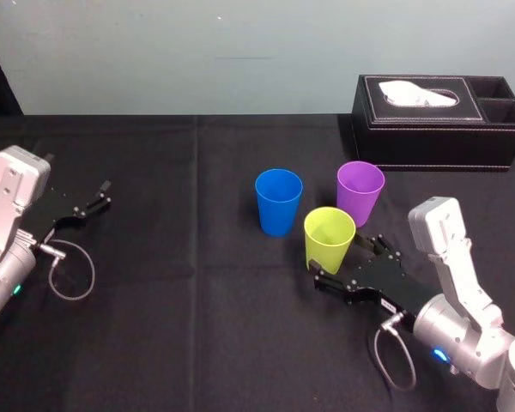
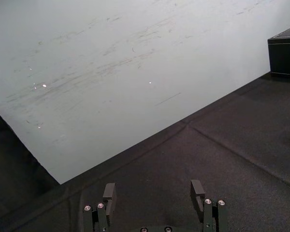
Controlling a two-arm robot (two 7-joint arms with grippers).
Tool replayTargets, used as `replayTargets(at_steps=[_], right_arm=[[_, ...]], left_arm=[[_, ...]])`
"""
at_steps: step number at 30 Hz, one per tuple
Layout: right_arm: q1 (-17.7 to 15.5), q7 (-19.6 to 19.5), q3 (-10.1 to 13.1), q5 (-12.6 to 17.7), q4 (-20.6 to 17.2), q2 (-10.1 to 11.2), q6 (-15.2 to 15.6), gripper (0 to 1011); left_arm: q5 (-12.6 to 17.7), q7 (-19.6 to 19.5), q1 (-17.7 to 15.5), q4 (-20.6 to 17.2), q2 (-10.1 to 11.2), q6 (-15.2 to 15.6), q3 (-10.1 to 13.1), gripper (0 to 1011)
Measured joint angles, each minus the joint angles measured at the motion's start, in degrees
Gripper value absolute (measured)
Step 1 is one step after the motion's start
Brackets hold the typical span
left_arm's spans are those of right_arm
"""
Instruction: Stack the three plastic cups sequentially using one hand.
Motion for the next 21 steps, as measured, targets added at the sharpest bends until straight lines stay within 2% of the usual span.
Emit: replayTargets(at_steps=[11,21], right_arm=[[2.4,-1.3,0.1,-2.8,3.3,-4.1,0.4,1002],[2.5,-1.6,0.6,-4.1,4.1,-5.7,0.4,1000]], left_arm=[[0.0,0.0,0.0,0.0,0.0,0.0,0.0,1011],[0.0,0.0,0.0,0.0,0.0,0.0,0.0,1012]])
